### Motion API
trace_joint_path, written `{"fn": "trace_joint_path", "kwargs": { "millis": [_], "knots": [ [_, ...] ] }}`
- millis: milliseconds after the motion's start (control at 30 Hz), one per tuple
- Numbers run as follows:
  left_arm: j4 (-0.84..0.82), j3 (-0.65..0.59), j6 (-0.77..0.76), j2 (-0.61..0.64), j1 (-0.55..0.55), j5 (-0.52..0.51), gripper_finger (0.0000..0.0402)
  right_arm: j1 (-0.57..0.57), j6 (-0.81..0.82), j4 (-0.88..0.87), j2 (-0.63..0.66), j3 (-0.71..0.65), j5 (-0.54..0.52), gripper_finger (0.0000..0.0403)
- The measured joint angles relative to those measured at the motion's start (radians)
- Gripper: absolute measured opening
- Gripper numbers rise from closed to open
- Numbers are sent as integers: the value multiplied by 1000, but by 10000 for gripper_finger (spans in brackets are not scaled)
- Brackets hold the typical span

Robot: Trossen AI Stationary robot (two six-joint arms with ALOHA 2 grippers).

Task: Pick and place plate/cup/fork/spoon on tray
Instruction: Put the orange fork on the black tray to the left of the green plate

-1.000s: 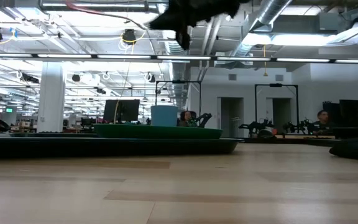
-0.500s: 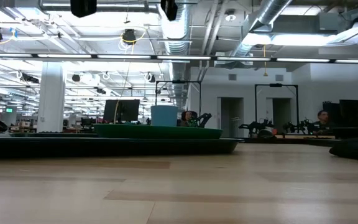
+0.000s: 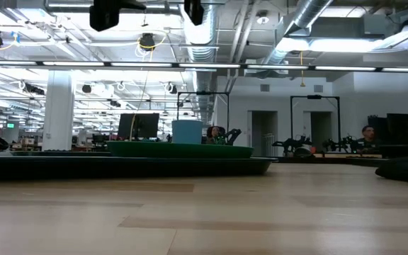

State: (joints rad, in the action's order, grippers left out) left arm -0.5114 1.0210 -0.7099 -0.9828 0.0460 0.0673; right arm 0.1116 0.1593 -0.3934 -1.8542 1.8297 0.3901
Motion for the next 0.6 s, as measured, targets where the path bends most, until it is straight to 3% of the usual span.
{"fn": "trace_joint_path", "kwargs": {
  "millis": [200,333,400,600],
  "knots": [
    [2,0,16,-33,0,-13,100,1,0,-43,0,-1,-10,0],
    [6,0,24,-33,-1,-30,38,2,0,-54,0,-1,-27,9],
    [4,0,22,-32,0,-50,11,1,-1,-55,0,-1,-47,26],
    [-51,0,-61,-29,0,-130,2,34,-9,-78,50,-2,-54,107]
  ]
}}
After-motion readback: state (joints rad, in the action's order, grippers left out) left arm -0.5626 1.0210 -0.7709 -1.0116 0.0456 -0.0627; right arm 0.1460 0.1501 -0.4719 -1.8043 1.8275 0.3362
